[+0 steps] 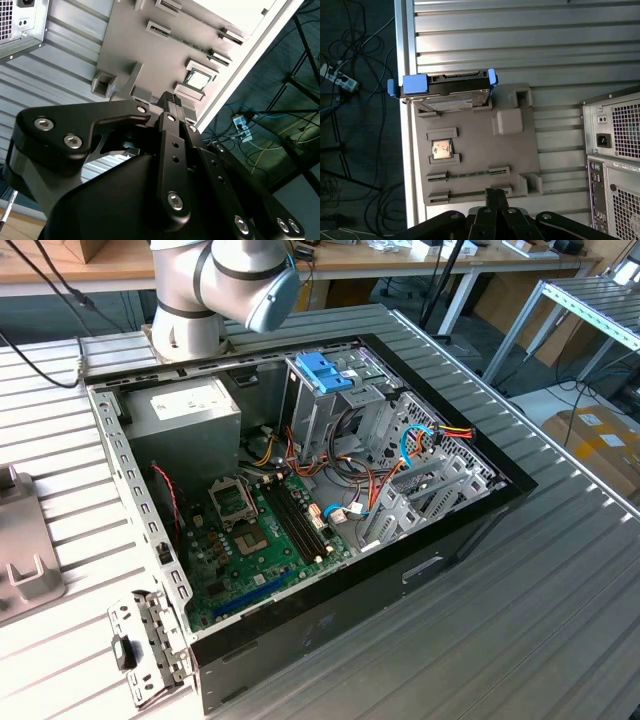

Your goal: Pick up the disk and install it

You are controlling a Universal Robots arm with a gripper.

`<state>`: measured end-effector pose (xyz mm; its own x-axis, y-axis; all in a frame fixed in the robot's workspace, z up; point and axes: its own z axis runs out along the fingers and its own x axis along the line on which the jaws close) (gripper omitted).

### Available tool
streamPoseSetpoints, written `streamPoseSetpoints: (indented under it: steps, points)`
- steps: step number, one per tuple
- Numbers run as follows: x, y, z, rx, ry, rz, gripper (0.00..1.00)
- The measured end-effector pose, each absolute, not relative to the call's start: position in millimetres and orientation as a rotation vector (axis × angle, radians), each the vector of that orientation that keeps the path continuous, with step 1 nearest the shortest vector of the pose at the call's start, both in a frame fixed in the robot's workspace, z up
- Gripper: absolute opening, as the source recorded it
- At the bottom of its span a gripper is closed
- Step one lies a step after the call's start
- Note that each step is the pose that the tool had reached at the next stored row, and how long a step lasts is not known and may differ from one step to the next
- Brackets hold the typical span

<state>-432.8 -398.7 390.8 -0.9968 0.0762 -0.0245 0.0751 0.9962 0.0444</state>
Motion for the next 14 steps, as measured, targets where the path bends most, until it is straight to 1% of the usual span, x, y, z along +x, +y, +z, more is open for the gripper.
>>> streamPoseSetpoints:
  steps: [14]
  points:
    - [-449, -399, 391, 0.118, 3.113, 0.068, 0.11]
